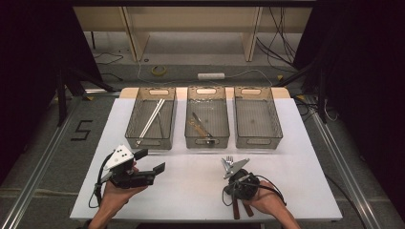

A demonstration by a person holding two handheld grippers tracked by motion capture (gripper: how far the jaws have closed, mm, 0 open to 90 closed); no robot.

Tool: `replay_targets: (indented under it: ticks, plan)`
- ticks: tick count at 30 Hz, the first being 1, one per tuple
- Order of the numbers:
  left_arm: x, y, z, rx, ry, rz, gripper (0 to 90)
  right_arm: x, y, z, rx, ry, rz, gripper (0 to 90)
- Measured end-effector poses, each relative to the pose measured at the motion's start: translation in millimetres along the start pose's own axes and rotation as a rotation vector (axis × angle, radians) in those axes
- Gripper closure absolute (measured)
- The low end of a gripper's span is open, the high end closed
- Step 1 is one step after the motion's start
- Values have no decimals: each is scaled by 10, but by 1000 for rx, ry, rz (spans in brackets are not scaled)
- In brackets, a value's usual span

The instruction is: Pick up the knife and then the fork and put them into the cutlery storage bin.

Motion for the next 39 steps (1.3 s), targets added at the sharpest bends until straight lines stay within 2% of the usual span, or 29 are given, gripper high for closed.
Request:
replay_targets:
  ticks: [7, 18, 21, 23, 25, 29, 36, 39]
  plan:
    - [0, -3, -2, 2, -2, 1, 159, 61, 58, -73, 13, -11, 27, 900]
    - [-2, 6, -2, 3, -1, 0, 159, 136, 102, -158, 26, -23, 39, 900]
    - [-2, 2, 0, 5, -4, 1, 158, 144, 112, -168, 27, -30, 36, 900]
    - [-6, 3, -3, 6, -4, -1, 158, 142, 151, -181, 17, -48, 11, 900]
    - [-4, -1, -6, 7, -6, 0, 158, 132, 225, -196, 9, -73, -32, 848]
    - [-4, 3, -4, 6, -3, -1, 159, 106, 366, -220, 8, -105, -85, 670]
    - [-4, 0, -4, 5, -6, -1, 158, 118, 523, -293, 39, -150, -108, 512]
    - [-3, 3, -11, 5, -11, 1, 158, 154, 576, -326, 24, -164, -78, 426]
Point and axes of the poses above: each handheld gripper's, and its own axes: y roughly backward along the jaws, x roughly out of its underside, z roughly to its left, the point moved 1 cm from there along -y, roughly forward along the jaws, and after that the axes turned 3 degrees about y, right-handed, at the moved point
